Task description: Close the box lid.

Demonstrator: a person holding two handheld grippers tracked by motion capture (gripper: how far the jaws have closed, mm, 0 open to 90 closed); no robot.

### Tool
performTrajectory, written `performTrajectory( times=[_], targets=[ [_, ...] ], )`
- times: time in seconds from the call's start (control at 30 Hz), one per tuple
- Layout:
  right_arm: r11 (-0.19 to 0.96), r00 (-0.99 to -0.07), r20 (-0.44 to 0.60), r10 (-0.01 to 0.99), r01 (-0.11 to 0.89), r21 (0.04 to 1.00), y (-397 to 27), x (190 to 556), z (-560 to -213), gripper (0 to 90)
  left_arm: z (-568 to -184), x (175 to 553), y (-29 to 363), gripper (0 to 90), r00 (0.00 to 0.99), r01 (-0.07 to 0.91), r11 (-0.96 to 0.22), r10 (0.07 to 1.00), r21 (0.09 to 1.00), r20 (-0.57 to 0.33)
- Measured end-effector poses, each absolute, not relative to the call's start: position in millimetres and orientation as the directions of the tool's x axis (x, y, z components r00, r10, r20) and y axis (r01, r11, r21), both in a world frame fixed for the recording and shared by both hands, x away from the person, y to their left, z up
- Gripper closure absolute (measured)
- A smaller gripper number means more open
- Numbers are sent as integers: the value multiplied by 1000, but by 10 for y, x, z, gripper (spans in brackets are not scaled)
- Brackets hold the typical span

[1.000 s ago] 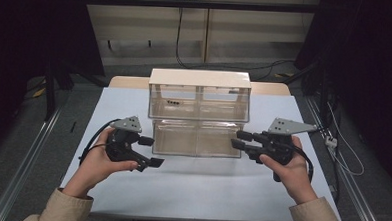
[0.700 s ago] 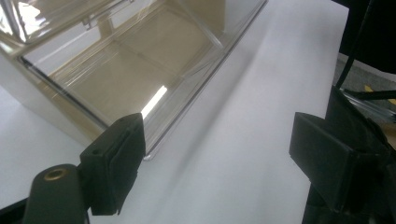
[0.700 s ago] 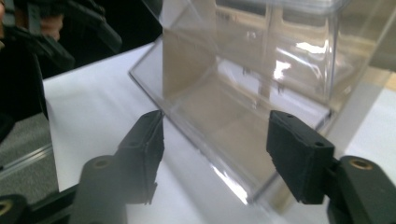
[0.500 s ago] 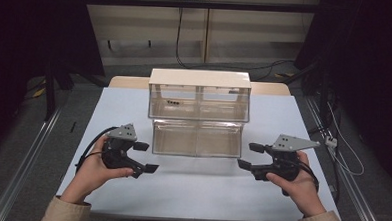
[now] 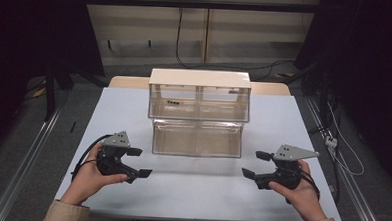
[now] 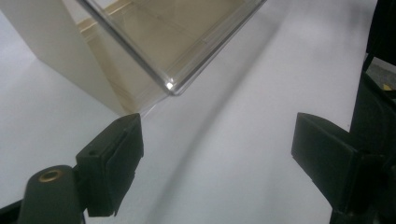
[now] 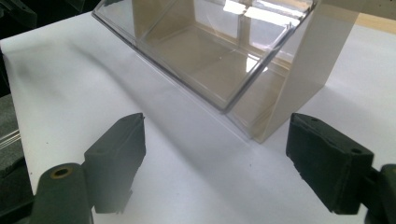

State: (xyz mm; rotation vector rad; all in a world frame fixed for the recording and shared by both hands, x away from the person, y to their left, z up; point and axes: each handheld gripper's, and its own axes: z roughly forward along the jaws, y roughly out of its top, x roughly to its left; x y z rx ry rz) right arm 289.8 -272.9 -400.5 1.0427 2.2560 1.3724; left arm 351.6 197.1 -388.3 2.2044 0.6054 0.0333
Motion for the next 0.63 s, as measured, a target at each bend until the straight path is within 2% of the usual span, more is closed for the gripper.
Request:
performTrajectory(
  times=[0.63],
  targets=[
    [252, -659, 131, 741, 454, 855, -2810, 2844, -4300, 180, -4139, 3500, 2222, 130, 855, 422, -518, 500, 744, -137]
  ],
)
